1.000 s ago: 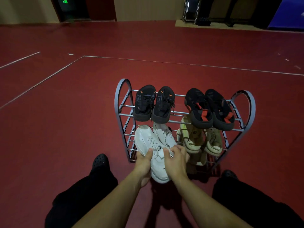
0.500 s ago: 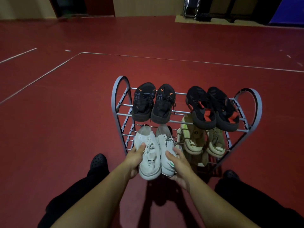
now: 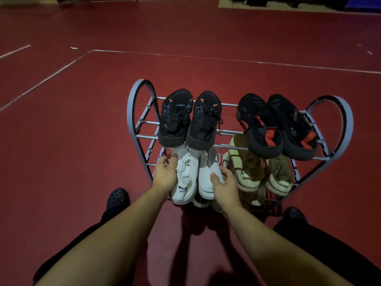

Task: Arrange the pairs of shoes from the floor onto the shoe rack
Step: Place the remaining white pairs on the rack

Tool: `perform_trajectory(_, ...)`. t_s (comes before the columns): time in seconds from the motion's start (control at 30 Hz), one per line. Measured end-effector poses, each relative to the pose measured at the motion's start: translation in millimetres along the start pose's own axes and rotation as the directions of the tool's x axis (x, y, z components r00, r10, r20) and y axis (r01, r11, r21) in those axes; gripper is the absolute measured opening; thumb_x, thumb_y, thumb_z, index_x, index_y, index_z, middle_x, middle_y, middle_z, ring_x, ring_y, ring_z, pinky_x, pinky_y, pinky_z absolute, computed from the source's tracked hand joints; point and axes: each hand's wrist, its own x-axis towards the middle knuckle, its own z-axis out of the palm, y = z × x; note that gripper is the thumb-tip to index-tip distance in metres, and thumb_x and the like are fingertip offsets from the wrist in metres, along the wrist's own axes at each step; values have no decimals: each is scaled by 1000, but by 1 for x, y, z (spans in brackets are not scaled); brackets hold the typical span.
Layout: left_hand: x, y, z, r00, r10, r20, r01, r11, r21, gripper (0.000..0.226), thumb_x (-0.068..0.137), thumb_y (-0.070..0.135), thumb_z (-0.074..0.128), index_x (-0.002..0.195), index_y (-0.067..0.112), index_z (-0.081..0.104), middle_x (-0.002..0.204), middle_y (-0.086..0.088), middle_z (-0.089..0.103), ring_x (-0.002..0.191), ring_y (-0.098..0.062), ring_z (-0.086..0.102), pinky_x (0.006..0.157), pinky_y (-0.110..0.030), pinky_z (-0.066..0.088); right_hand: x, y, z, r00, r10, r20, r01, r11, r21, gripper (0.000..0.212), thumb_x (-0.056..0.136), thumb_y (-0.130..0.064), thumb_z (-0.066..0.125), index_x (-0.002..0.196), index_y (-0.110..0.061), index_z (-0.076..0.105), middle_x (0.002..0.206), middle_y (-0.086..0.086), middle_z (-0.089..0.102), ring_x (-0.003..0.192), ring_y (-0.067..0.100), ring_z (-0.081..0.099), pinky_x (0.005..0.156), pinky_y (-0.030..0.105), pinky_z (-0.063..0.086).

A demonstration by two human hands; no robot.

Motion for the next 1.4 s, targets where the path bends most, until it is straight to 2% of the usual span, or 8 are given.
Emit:
perform_trajectory(0.13, 29, 1, 14, 998, -14, -58, 13, 1000, -21, 32, 106, 37, 45, 130, 20, 61, 107, -22, 72, 79, -28, 61, 71, -39, 49, 26, -3, 8, 998, -56, -36, 53, 995, -82, 46, 100, -26, 56, 143, -16, 44, 134, 5, 55, 113, 21, 55, 90, 30, 40)
perform_trajectory(0.3, 59, 5, 29, 977, -50, -209, 65, 996, 66, 24, 95, 24, 53, 72, 14, 53, 69, -11, 62, 63, -30, 58, 48, -38, 46, 59, -7, 24, 993, -42, -110, 35, 998, -58, 46, 103, -11, 49, 147, -14, 38, 130, 1, 47, 115, 22, 52, 85, 17, 39)
perform_trajectory(0.5, 80, -5, 36, 995, -101, 23, 93, 971, 220, 12, 106, 18, 50, 105, 12, 61, 108, -16, 62, 108, -41, 65, 81, -31, 49, 85, 0, 29, 994, 106, -34, -111, 957, -269, 63, 95, -15, 48, 153, -27, 25, 129, 16, 57, 111, 40, 56, 86, 43, 50)
perform_trajectory(0.67, 72, -18, 28, 996, 80, 30, -84, 982, 167, 40, 99, 50, 50, 95, 13, 65, 79, -18, 72, 66, -29, 68, 62, -56, 56, 79, 1, 18, 1000, 9, -22, -18, 906, -423, 60, 96, -24, 48, 153, -25, 31, 141, 13, 45, 124, 40, 49, 103, 51, 45)
perform_trajectory(0.77, 53, -26, 25, 969, 192, 157, -201, 979, 41, 20, 95, 37, 67, 114, 34, 64, 96, -6, 72, 83, -22, 68, 76, -44, 57, 68, 8, 17, 999, -40, 3, 38, 913, -406, 69, 94, -45, 51, 155, -24, 27, 148, 14, 43, 134, 37, 44, 109, 48, 41)
perform_trajectory(0.93, 31, -56, 17, 913, 261, 313, -386, 799, 462, 113, 74, 51, 85, 160, 41, 11, 152, -4, 35, 141, -20, 35, 116, -36, 36, 47, 24, 6, 989, -84, 120, 137, 819, -557, 91, 83, -58, 67, 154, -22, 21, 147, 12, 41, 138, 31, 37, 113, 46, 36)
perform_trajectory(1.3, 34, -60, 0, 874, 316, 368, -462, 775, 432, 112, 79, 33, 82, 161, 37, 5, 152, 1, 47, 139, -20, 46, 114, -42, 41, 47, 37, -2, 972, -212, 101, 230, 770, -595, 71, 90, -45, 65, 148, -17, 34, 146, 5, 49, 137, 25, 43, 112, 44, 41)
perform_trajectory(1.4, 17, -81, -10, 902, 371, 221, -429, 708, 561, 82, 88, 35, 74, 155, 24, 28, 152, -3, 35, 140, -24, 34, 117, -45, 36, 27, 49, -8, 911, -402, 94, 368, 689, -624, 57, 95, -36, 61, 145, -18, 42, 145, 0, 43, 137, 18, 37, 115, 36, 36)
